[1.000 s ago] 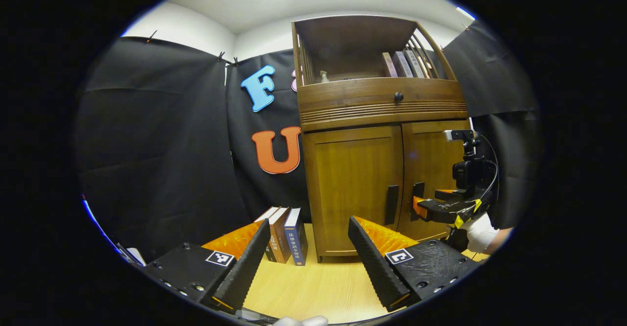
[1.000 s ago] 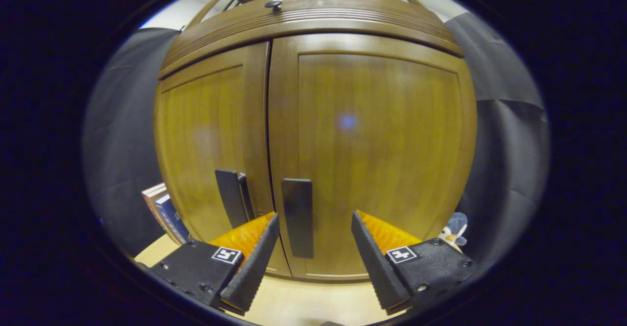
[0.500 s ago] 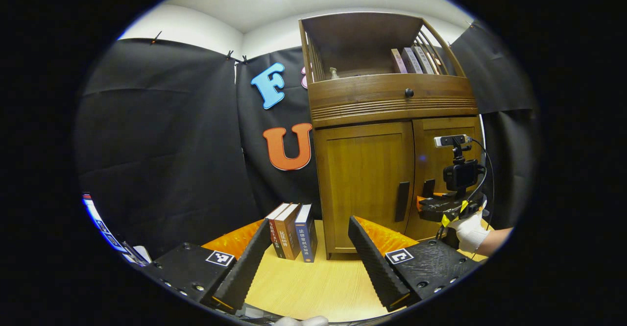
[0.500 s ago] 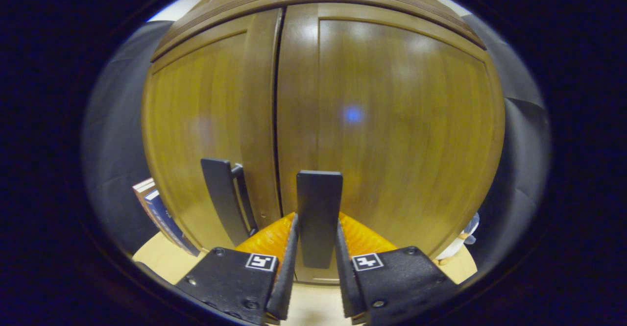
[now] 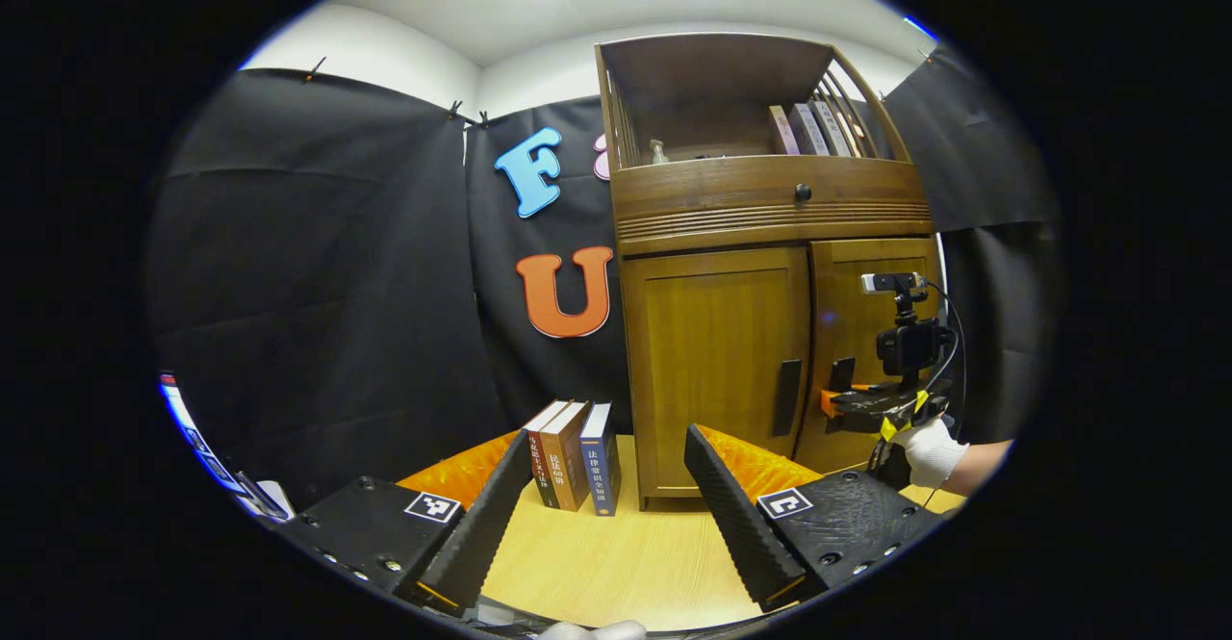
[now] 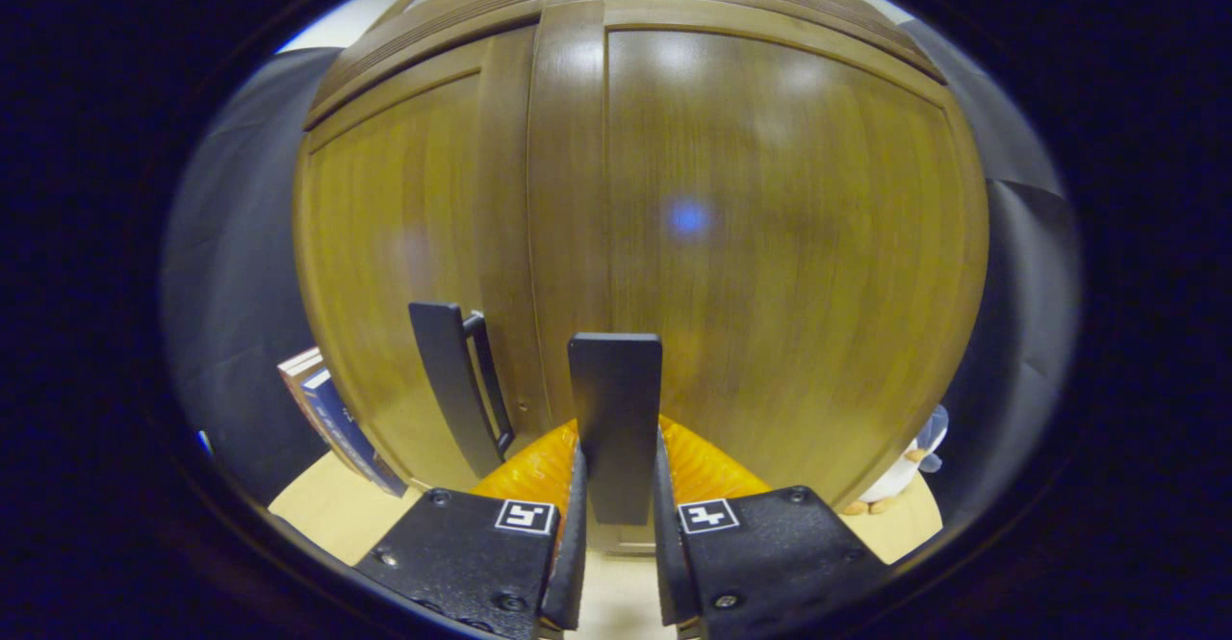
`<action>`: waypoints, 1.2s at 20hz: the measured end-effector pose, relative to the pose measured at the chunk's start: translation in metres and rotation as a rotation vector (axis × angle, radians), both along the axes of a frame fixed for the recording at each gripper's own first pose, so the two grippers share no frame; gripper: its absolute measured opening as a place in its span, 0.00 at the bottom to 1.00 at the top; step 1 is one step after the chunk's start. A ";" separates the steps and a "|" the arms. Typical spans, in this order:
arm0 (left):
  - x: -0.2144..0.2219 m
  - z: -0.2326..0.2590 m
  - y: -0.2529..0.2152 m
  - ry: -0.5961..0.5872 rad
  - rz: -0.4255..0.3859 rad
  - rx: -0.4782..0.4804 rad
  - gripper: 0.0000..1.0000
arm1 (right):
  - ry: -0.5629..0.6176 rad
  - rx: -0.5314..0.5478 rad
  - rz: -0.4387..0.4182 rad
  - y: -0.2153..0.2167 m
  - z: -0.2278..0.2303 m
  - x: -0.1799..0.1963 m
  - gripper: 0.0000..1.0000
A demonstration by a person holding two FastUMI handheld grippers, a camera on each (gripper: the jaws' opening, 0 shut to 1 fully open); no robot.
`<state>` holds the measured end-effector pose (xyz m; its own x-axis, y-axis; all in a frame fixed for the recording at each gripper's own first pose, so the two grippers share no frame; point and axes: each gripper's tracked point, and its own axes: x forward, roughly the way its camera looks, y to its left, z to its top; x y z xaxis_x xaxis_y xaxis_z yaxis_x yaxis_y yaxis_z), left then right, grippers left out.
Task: Open the right door of the double-door shoe cabinet with the right hand, and open the left door with the left hand.
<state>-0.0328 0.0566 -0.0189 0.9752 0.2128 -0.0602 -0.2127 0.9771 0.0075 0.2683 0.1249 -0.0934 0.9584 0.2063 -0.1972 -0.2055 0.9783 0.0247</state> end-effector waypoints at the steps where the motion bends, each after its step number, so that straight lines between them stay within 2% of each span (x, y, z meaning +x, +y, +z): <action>1: -0.001 -0.001 0.000 -0.001 -0.008 0.000 0.96 | 0.000 -0.004 0.005 -0.003 0.000 -0.009 0.34; 2: -0.002 -0.002 0.000 -0.002 -0.015 -0.001 1.00 | 0.000 -0.008 0.007 -0.005 0.000 -0.015 0.34; 5: -0.005 -0.006 -0.004 -0.003 -0.046 -0.014 1.00 | 0.001 -0.015 0.009 -0.013 -0.003 -0.036 0.33; 6: -0.005 -0.007 -0.006 -0.004 -0.060 -0.018 0.96 | 0.002 -0.016 0.007 -0.016 -0.004 -0.044 0.33; 15: -0.009 -0.007 -0.036 -0.021 -0.195 -0.014 0.96 | 0.018 0.010 -0.042 -0.060 -0.011 -0.106 0.31; 19: -0.011 -0.007 -0.051 -0.027 -0.253 -0.014 0.96 | 0.020 0.011 -0.073 -0.078 -0.014 -0.124 0.30; 24: -0.016 -0.008 -0.059 -0.029 -0.288 -0.008 0.96 | 0.027 0.024 -0.107 -0.097 -0.016 -0.138 0.29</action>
